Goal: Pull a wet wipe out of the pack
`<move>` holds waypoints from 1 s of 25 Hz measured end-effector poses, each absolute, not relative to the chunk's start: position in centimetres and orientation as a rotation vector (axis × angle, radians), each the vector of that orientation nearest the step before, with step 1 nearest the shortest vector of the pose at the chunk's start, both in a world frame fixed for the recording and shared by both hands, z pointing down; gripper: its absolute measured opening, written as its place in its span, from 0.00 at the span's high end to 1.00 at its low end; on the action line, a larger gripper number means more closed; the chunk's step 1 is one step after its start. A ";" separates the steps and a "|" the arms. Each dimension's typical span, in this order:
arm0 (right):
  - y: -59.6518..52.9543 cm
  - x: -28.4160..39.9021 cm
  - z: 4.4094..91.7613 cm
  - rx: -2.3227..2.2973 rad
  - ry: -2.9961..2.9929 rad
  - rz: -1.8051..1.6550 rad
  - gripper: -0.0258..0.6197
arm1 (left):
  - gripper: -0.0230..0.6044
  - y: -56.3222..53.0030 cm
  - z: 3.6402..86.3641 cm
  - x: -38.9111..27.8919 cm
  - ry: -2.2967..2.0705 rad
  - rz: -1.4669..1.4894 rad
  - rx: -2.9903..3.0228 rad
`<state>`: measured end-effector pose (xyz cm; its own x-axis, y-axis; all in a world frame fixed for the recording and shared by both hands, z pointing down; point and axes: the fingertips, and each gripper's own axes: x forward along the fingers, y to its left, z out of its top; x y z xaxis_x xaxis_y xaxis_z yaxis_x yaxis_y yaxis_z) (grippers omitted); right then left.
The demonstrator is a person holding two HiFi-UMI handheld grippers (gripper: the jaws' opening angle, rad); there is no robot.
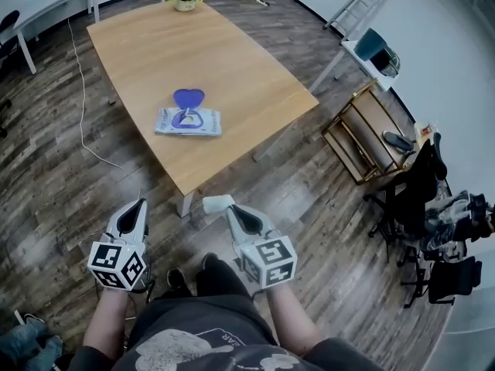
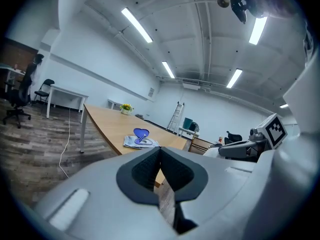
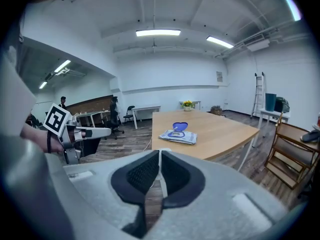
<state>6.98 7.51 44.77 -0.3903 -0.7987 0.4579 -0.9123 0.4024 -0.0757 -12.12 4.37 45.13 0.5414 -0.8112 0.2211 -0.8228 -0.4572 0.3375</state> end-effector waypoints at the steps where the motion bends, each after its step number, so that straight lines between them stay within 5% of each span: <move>1: 7.9 7.3 44.8 1.486 -2.315 0.455 0.95 | 0.93 4.7 45.2 -11.9 -1.332 0.042 2.379; 25: 16.2 13.9 42.7 1.453 -2.461 0.357 0.95 | 0.93 15.9 43.1 -4.9 -1.449 0.034 2.345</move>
